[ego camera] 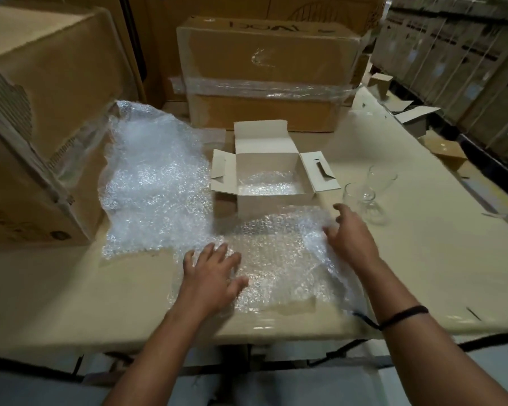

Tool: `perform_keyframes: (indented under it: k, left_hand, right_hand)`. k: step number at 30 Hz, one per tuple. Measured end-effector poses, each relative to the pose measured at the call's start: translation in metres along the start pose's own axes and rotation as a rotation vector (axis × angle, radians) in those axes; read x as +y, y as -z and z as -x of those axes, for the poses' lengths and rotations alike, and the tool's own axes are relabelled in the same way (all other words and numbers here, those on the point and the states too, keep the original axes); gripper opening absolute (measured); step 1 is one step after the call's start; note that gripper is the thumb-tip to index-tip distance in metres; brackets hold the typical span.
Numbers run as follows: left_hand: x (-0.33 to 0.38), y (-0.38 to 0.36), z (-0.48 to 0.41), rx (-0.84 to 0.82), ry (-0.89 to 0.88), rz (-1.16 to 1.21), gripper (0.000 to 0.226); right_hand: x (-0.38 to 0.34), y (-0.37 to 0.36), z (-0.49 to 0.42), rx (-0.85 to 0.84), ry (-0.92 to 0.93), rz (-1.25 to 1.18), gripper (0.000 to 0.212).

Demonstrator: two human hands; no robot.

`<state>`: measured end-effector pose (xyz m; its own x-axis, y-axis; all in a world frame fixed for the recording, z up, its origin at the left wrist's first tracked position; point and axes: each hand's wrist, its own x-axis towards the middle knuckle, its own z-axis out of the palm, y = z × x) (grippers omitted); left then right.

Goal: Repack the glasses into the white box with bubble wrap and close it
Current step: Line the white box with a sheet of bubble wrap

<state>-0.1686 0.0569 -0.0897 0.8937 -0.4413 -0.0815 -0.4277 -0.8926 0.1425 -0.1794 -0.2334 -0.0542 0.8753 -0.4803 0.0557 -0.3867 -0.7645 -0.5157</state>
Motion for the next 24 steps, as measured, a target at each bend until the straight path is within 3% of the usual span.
perform_keyframes:
  k: [3,5,8,10,12,15,19,22,24]
  left_hand:
    - [0.011,-0.001,0.002,-0.022,0.034,0.024,0.074]
    - [0.013,0.000,0.005,-0.015,0.053,0.045,0.088]
    - [0.010,0.003,0.010,0.019,0.123,0.069,0.084]
    - [0.004,0.002,0.018,0.051,0.202,0.055,0.072]
    - [-0.001,0.001,0.028,0.149,0.287,0.073,0.065]
    - [0.000,-0.002,0.043,0.334,0.517,0.018,0.068]
    - [-0.006,-0.005,0.054,0.323,0.890,0.001,0.077]
    - [-0.015,-0.009,0.055,0.335,0.872,0.017,0.054]
    - [-0.017,-0.009,0.054,0.429,0.827,0.079,0.038]
  right_hand:
    - [0.005,0.007,0.022,0.171,0.318,0.110,0.049]
    - [0.008,0.007,0.035,0.007,0.436,0.260,0.052]
    - [0.027,0.001,0.040,-0.187,0.358,0.444,0.033]
    - [0.043,0.005,0.039,-0.110,0.278,0.375,0.022]
    - [0.052,0.011,0.036,-0.019,0.226,0.204,0.026]
    - [0.057,0.018,0.029,-0.012,0.190,0.011,0.033]
    - [0.057,0.020,0.031,0.057,0.190,0.108,0.034]
    - [0.039,0.024,0.045,0.366,0.304,0.081,0.038]
    - [0.020,0.019,0.055,0.392,0.451,-0.033,0.030]
